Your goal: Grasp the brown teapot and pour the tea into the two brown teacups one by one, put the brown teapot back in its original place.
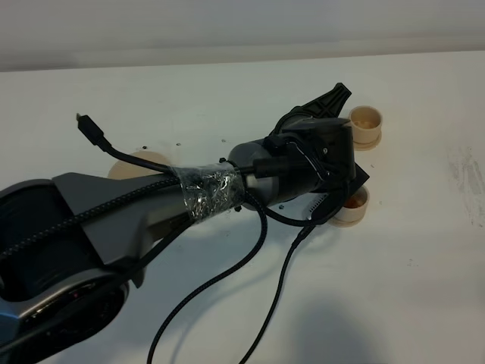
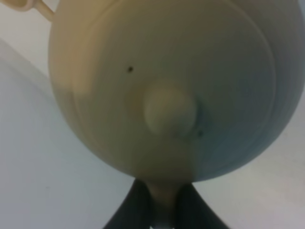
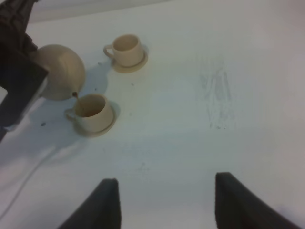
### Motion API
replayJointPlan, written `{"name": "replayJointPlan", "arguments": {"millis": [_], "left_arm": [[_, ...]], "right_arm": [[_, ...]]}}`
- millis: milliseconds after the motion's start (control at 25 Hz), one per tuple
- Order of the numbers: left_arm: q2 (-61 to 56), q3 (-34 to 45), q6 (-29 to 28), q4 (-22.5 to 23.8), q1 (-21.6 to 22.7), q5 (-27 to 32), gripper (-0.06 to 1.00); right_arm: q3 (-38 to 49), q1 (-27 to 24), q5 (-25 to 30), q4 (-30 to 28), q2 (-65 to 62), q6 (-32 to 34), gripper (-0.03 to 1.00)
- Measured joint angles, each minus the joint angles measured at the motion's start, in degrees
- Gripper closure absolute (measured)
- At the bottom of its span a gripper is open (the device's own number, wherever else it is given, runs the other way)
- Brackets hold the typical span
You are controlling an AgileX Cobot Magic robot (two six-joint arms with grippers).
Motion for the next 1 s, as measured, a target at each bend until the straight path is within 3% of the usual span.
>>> {"name": "replayJointPlan", "arguments": {"millis": [280,1000], "left_arm": [[2.1,0.0,-2.1,5.4,-1.3,0.2,0.84],[2.1,0.0,-3.3,8.0,-2.2,1.1,0.84]], "right_arm": [[0.0,0.0,0.0,0.0,0.0,0.0,0.50],[0.0,0.0,-0.1,0.0,0.0,-0.1,0.50]]}}
